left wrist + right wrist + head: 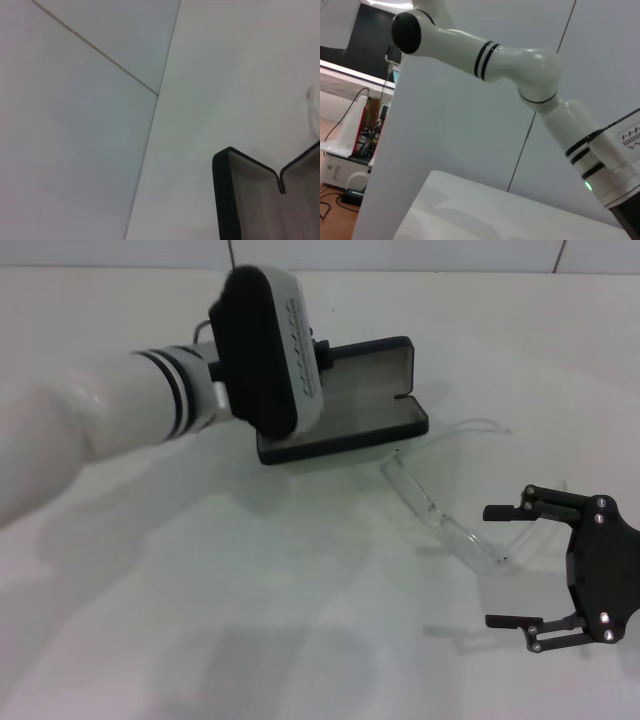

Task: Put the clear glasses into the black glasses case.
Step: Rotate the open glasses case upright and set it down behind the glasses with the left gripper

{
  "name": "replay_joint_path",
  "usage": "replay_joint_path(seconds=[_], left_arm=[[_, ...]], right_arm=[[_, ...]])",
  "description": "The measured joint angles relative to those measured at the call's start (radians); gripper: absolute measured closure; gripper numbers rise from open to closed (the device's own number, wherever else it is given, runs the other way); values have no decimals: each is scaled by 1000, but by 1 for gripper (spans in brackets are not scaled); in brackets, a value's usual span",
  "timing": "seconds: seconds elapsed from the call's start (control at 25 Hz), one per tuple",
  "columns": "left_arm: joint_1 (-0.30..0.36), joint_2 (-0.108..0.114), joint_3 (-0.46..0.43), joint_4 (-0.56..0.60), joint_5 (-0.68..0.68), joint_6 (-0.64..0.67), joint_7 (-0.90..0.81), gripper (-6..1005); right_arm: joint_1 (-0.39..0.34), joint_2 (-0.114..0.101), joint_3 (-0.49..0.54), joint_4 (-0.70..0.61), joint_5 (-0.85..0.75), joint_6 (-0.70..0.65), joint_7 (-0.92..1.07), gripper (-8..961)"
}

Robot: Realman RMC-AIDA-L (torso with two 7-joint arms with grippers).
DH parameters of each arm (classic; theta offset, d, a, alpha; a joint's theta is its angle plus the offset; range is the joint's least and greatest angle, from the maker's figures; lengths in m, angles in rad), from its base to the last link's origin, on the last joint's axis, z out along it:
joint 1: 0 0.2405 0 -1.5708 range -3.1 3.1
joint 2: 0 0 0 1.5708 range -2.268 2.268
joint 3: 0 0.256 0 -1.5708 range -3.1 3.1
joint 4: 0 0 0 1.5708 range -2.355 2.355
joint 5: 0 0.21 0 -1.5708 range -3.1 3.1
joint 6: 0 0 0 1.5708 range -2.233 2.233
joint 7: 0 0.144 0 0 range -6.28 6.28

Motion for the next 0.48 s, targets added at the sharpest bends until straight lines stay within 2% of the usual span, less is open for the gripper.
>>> replay_joint_path(seconds=[0.28, 0.48], left_arm=[[23, 0, 77, -52, -3, -188, 8, 872], [23, 0, 101, -67, -4, -236, 9, 851]], right_arm=[[0, -9, 1, 0, -2, 2, -9, 98], [5, -16, 2, 0, -3, 11, -9, 97]])
